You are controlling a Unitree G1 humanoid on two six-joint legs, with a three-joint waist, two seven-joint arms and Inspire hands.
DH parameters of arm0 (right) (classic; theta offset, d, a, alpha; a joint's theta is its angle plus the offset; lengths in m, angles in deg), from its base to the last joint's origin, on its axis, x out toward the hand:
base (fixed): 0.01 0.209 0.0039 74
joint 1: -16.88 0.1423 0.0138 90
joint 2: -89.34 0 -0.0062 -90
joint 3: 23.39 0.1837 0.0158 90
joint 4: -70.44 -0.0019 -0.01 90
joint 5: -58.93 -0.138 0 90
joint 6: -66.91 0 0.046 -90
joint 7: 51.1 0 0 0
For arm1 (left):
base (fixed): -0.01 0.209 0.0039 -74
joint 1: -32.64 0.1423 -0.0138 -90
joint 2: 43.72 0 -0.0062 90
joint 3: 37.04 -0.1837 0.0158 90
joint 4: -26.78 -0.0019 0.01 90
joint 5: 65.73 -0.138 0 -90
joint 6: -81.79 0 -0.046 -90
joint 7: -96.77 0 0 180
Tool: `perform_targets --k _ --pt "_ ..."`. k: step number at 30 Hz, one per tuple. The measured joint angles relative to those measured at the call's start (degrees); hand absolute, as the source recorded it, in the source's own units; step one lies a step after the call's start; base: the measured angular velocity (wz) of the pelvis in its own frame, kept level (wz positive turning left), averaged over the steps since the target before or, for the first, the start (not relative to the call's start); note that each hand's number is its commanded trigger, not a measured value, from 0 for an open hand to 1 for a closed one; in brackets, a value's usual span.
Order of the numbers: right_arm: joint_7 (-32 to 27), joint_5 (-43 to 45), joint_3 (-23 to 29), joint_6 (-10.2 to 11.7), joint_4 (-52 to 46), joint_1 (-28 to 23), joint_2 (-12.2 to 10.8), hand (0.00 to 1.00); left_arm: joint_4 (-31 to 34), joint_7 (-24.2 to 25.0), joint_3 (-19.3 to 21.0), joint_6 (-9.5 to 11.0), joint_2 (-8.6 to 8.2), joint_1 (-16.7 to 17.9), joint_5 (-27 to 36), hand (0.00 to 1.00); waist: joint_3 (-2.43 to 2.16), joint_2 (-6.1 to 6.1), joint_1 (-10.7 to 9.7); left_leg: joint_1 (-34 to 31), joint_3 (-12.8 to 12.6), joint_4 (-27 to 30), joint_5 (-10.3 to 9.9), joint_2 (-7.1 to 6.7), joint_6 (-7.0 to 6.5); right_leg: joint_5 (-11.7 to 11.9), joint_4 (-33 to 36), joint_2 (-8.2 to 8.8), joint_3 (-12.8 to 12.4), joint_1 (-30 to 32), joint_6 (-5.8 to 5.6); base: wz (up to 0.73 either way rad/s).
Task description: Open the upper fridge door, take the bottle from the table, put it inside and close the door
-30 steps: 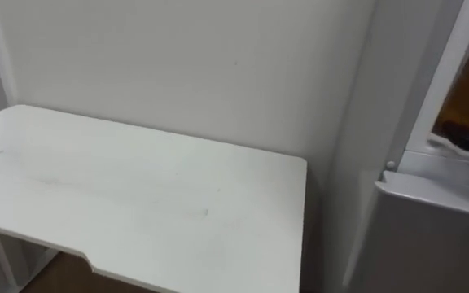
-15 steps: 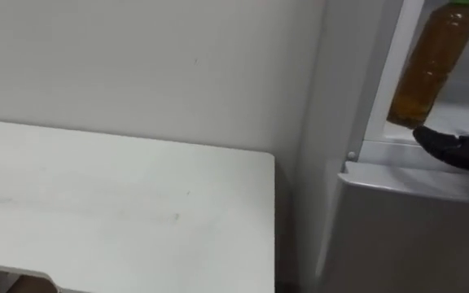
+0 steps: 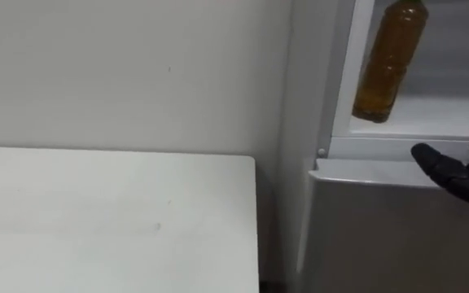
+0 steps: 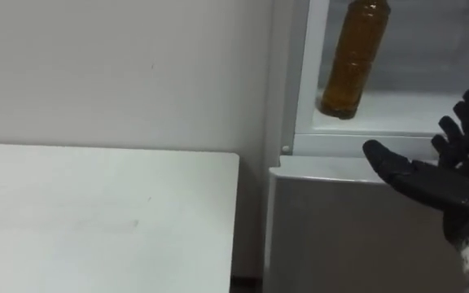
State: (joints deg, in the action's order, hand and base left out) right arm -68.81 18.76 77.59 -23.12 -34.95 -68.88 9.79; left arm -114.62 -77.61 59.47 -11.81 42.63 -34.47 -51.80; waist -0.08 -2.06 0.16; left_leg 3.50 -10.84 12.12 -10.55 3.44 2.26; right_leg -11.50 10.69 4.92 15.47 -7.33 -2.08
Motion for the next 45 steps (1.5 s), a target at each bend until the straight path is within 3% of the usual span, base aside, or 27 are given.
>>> perform_targets --k 3,8,13,16,21,26,29,33,45 --pt "2.55 -2.53 0.22 1.44 -1.63 -1.46 -1.48 0.00 -1.76 0.00 0.01 1.21 -0.11 -0.83 -0.03 0.00 0.10 0.15 -1.09 0.02 -0.18 0.09 -0.25 0.14 0.01 0.00 0.06 -0.02 -0.04 -0.06 0.00 -0.02" --pt "4.60 -4.49 2.34 4.93 -3.80 -6.42 -6.12 0.00 -3.60 -0.01 0.02 2.79 -0.71 -1.97 -1.17 0.00 0.22 1.26 -1.74 0.09 -0.75 0.66 -0.87 0.29 0.01 0.02 0.32 -0.02 -0.40 0.07 -0.04 -0.05" --pt "3.74 -1.78 2.40 6.20 -4.00 -10.54 -6.71 0.00 -3.78 -0.09 0.02 4.51 -0.85 -2.18 -1.20 0.00 0.30 1.58 -1.79 -0.03 -1.74 0.48 -0.90 0.33 -0.04 -0.09 1.11 0.06 -1.42 1.18 -0.20 -0.12" --pt "2.15 -0.55 2.28 7.02 -3.92 -12.86 -7.24 0.00 -4.87 -0.28 -0.14 5.26 -0.96 -2.53 -1.07 0.00 0.24 1.76 -1.89 -0.20 -2.07 0.53 -0.90 0.34 -0.07 -0.09 1.31 0.06 -1.88 1.58 -0.21 -0.06" --pt "-1.23 3.50 1.52 8.35 -0.98 -17.73 -11.22 0.00 -7.14 -0.38 -1.17 5.52 -1.12 -3.85 -0.86 0.00 0.20 1.94 -1.84 -0.05 -2.60 0.50 -0.94 0.43 -0.08 -0.10 0.95 -0.03 -2.42 1.71 -0.21 -0.05" --pt "-9.18 4.21 1.41 8.81 5.06 -21.40 -14.79 0.00 -7.15 -0.39 -1.20 5.66 -1.63 -3.47 -0.27 0.00 0.28 2.51 -1.94 0.19 -2.91 0.14 -1.08 0.26 -0.14 -0.23 0.91 0.10 -2.76 1.75 -0.43 -0.03" --pt "-12.23 4.69 1.46 10.74 8.93 -21.44 -15.00 0.00 -7.03 -0.39 -1.17 5.95 -2.03 -3.40 -0.59 0.00 -0.08 3.19 -2.19 0.51 -2.96 -0.05 -1.07 0.24 -0.14 -0.25 0.84 0.07 -2.82 1.53 -0.46 0.00" --pt "-14.46 4.81 1.37 11.22 14.20 -21.47 -15.16 0.00 -7.14 -0.39 -1.15 6.41 -2.52 -3.31 -0.50 0.00 0.03 3.69 -2.07 0.93 -3.11 -0.47 -1.06 0.11 -0.13 -0.54 0.89 0.17 -2.89 1.41 -0.56 0.00" --pt "-18.52 5.78 -5.50 12.24 36.75 -23.93 -15.80 0.00 -7.08 -0.66 -2.46 7.01 -2.57 -2.93 4.59 0.00 0.06 2.51 -1.85 1.31 -2.83 -0.44 -1.06 -0.35 -0.15 -1.08 0.89 0.63 -2.65 0.80 -0.87 0.01"
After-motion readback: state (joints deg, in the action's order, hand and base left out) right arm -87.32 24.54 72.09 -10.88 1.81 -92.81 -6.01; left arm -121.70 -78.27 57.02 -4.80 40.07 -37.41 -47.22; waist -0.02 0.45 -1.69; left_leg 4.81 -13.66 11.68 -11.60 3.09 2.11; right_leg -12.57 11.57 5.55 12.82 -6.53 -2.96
